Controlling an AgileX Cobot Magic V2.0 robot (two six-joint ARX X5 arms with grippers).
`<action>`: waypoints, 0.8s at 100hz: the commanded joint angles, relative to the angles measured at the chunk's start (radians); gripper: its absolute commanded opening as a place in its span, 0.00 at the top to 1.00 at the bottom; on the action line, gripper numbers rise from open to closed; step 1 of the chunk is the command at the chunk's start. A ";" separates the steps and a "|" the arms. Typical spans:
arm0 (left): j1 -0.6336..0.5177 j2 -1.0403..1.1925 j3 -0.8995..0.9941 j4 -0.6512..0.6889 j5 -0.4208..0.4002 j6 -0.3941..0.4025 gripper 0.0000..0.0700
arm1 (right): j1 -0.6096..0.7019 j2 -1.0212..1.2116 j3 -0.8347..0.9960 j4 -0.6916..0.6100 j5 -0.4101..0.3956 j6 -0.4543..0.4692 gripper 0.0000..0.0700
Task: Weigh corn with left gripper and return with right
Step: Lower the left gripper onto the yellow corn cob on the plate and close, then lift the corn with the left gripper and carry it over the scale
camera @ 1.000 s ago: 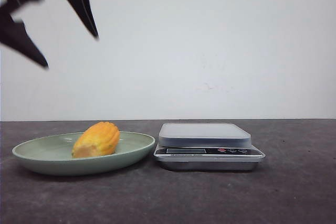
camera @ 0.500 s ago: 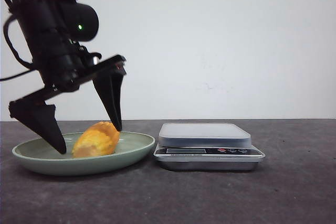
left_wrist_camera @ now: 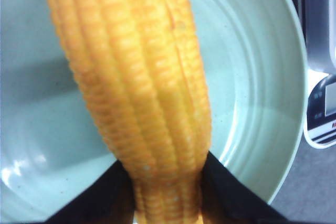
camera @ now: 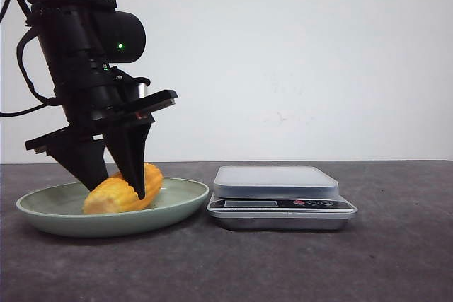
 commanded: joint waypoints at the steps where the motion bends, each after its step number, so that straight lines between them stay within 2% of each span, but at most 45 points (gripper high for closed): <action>1: -0.008 0.022 0.016 -0.010 -0.003 0.039 0.98 | -0.001 0.008 0.014 0.008 0.001 0.015 0.11; 29: -0.008 -0.053 0.026 -0.054 0.013 0.084 0.98 | -0.001 0.008 0.014 0.008 0.001 0.015 0.12; 60: -0.007 -0.272 0.103 -0.053 0.013 0.081 0.98 | -0.001 0.008 0.014 0.007 0.000 0.015 0.12; 80: -0.007 -0.399 0.245 -0.054 0.047 0.036 0.98 | -0.001 0.008 0.014 -0.008 0.000 0.014 0.11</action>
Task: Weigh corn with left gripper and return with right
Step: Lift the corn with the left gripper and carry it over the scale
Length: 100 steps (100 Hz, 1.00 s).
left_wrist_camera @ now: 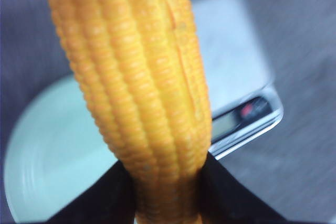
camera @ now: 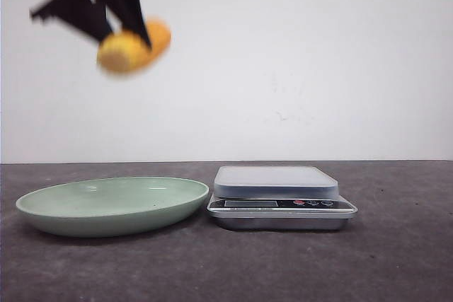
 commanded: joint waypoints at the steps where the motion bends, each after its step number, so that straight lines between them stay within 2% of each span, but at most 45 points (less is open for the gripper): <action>1: -0.006 -0.026 0.069 0.011 0.029 -0.018 0.98 | -0.001 0.008 0.014 0.005 0.000 0.014 0.11; 40: -0.008 -0.151 0.320 0.022 0.042 -0.018 0.98 | -0.001 0.008 0.014 -0.008 0.000 0.014 0.11; 64: -0.008 -0.163 0.339 0.019 0.043 -0.022 0.98 | -0.001 0.008 0.014 -0.016 0.000 0.014 0.12; 78: -0.008 -0.163 0.339 0.031 0.043 -0.060 0.98 | -0.001 0.008 0.014 -0.030 0.000 0.014 0.12; 100: -0.010 -0.159 0.339 0.120 0.057 -0.116 0.98 | -0.001 0.008 0.014 -0.045 0.000 0.013 0.11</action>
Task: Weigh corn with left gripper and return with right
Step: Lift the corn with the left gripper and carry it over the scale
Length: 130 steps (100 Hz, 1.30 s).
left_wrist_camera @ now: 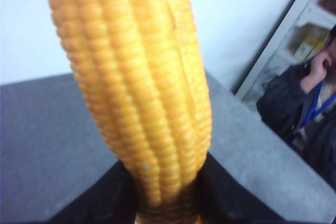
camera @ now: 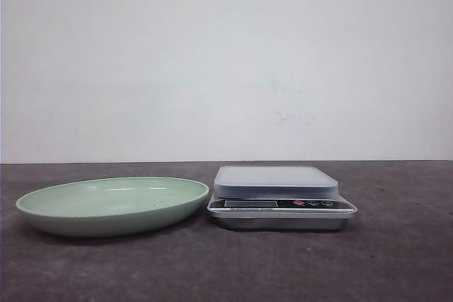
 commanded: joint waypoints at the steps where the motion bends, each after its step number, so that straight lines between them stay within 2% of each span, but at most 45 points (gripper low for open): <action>1: -0.007 0.011 0.025 0.040 0.020 -0.032 0.98 | -0.001 0.008 0.014 0.007 0.000 0.013 0.12; 35: -0.077 0.079 0.025 0.147 0.039 -0.040 0.98 | -0.001 0.008 0.014 0.006 0.000 0.011 0.11; 59: -0.119 0.180 0.025 0.218 0.047 -0.080 0.98 | -0.001 0.008 0.014 0.005 0.000 0.012 0.11; 130: -0.189 0.566 0.025 0.181 0.050 -0.086 0.98 | -0.001 0.008 0.014 -0.026 0.005 0.011 0.12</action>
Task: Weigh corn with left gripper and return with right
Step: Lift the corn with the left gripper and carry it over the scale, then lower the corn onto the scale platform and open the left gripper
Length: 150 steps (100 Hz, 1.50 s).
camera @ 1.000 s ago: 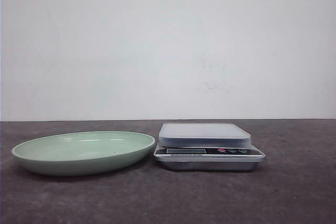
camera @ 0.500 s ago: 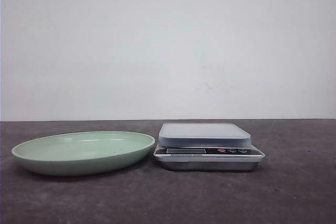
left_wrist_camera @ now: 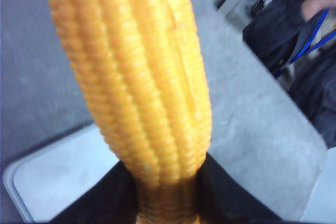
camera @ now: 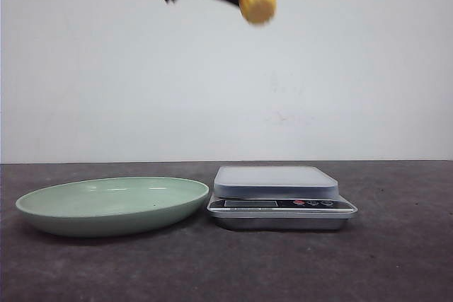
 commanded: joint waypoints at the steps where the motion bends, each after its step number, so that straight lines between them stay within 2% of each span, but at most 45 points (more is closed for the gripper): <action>1: -0.012 0.043 0.025 0.001 0.005 0.000 0.98 | -0.001 0.008 0.014 0.002 0.004 0.011 0.12; 51: -0.023 0.297 0.025 -0.166 0.010 -0.022 0.96 | -0.001 0.008 0.014 -0.023 0.047 0.012 0.12; 111: -0.024 0.336 0.025 -0.098 0.012 -0.058 0.96 | -0.001 0.008 0.014 -0.030 0.113 0.015 0.12; 128: -0.024 0.336 0.025 -0.087 0.017 -0.135 0.96 | -0.001 0.008 0.014 -0.029 0.112 0.023 0.12; 150: -0.024 0.336 0.025 -0.109 0.054 -0.160 0.96 | -0.001 0.008 0.014 -0.031 0.112 0.037 0.12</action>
